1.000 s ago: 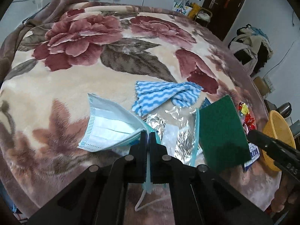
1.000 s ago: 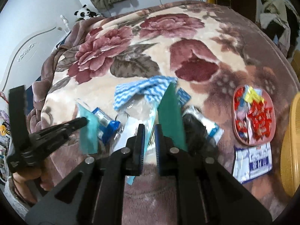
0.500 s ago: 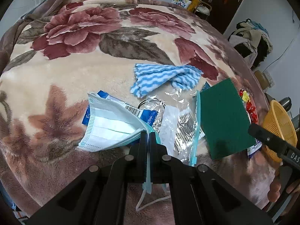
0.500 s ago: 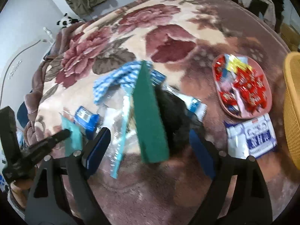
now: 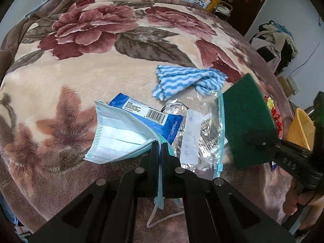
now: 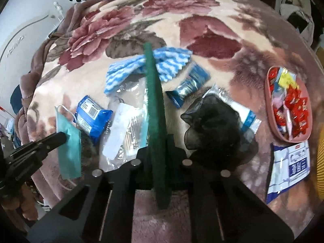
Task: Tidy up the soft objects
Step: 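Lift the green pad and blue mask and carry both over the yellow basket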
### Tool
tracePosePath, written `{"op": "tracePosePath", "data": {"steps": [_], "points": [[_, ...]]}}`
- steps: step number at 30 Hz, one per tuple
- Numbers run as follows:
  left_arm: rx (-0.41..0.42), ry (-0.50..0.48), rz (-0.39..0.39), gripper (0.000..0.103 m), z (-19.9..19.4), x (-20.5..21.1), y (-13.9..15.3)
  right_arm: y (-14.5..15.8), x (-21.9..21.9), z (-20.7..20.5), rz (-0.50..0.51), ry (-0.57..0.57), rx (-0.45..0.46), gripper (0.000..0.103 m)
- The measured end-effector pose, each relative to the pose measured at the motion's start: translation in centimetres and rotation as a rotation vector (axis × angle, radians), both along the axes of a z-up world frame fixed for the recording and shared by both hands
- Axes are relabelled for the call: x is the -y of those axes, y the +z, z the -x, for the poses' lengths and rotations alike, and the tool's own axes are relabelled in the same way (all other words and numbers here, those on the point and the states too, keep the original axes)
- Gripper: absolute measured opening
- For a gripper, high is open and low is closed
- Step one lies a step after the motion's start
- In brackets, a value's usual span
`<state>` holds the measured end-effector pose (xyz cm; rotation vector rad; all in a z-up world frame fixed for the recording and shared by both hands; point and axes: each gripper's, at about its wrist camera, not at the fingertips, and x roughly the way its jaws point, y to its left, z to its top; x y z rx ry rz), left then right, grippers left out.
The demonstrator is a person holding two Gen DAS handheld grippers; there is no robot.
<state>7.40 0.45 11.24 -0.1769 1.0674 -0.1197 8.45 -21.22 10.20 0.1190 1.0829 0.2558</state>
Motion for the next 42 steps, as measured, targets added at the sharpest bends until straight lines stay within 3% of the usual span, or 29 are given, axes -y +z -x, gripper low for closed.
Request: {"op": "tracePosePath", "data": {"steps": [5, 12, 42], "points": [[0.018, -0.001, 0.005, 0.0, 0.4, 0.4, 1.1, 2.8, 1.3, 1.4, 0.002, -0.019, 0.079, 0.007], [0.058, -0.034, 0.001, 0.0, 1.6, 2.3, 3.3, 5.6, 2.4, 3.0, -0.018, -0.024, 0.123, 0.007], [0.147, -0.208, 0.0, 0.0, 5.9, 13.6, 9.5, 9.5, 11.6, 10.7, -0.015, -0.177, 0.148, 0.007]]}}
